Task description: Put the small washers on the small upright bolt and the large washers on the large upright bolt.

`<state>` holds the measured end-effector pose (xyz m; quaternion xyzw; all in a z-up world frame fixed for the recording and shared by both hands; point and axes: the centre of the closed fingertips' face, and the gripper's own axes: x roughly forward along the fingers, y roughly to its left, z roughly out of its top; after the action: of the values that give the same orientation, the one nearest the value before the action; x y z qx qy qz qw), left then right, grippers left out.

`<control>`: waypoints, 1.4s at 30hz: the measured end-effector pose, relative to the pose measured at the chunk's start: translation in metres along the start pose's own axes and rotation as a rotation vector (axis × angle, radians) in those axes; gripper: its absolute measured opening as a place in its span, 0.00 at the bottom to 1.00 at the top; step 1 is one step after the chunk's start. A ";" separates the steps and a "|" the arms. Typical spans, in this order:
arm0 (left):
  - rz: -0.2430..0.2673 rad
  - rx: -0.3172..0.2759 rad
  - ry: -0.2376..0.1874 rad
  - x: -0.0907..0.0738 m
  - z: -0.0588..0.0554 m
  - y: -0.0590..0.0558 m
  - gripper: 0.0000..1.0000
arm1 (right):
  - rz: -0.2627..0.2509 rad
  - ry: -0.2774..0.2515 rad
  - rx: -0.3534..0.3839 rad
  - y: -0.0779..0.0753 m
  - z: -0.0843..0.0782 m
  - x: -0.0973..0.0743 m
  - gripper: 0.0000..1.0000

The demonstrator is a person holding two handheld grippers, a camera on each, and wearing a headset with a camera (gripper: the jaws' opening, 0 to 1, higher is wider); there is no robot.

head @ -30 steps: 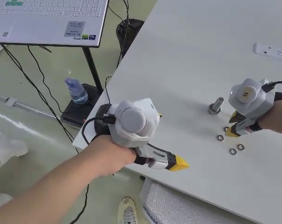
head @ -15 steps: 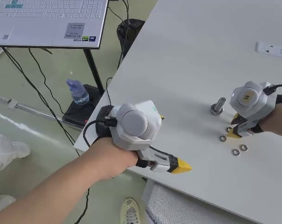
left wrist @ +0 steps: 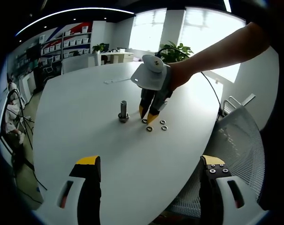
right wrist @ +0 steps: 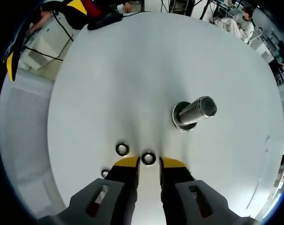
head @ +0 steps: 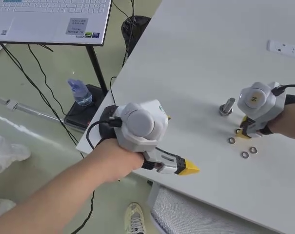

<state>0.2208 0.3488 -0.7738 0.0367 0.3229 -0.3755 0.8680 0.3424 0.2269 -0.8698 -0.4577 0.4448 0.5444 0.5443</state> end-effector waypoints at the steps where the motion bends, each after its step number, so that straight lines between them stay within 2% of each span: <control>1: 0.000 0.000 -0.001 0.000 0.000 0.000 0.87 | 0.000 0.000 -0.002 0.001 0.000 0.000 0.17; 16: -0.005 0.003 -0.005 0.002 0.002 -0.004 0.86 | -0.007 0.019 0.007 0.002 0.001 0.001 0.13; 21: 0.012 -0.014 -0.034 0.000 0.008 0.000 0.87 | -0.006 0.037 0.000 0.002 0.000 0.001 0.13; 24: 0.018 -0.007 -0.035 0.000 0.010 0.002 0.88 | -0.004 0.042 0.003 0.002 0.000 0.001 0.12; 29: 0.021 -0.001 -0.030 -0.002 0.010 0.002 0.88 | 0.003 0.029 0.018 0.002 0.000 0.000 0.12; 35: 0.023 0.000 -0.011 -0.003 0.004 0.001 0.87 | 0.012 0.016 0.032 0.004 0.000 -0.001 0.12; 42: 0.029 -0.005 -0.032 -0.004 0.008 0.001 0.89 | 0.016 0.016 0.034 0.004 0.000 -0.009 0.12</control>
<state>0.2235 0.3493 -0.7651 0.0334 0.3094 -0.3626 0.8785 0.3384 0.2253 -0.8615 -0.4490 0.4621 0.5375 0.5440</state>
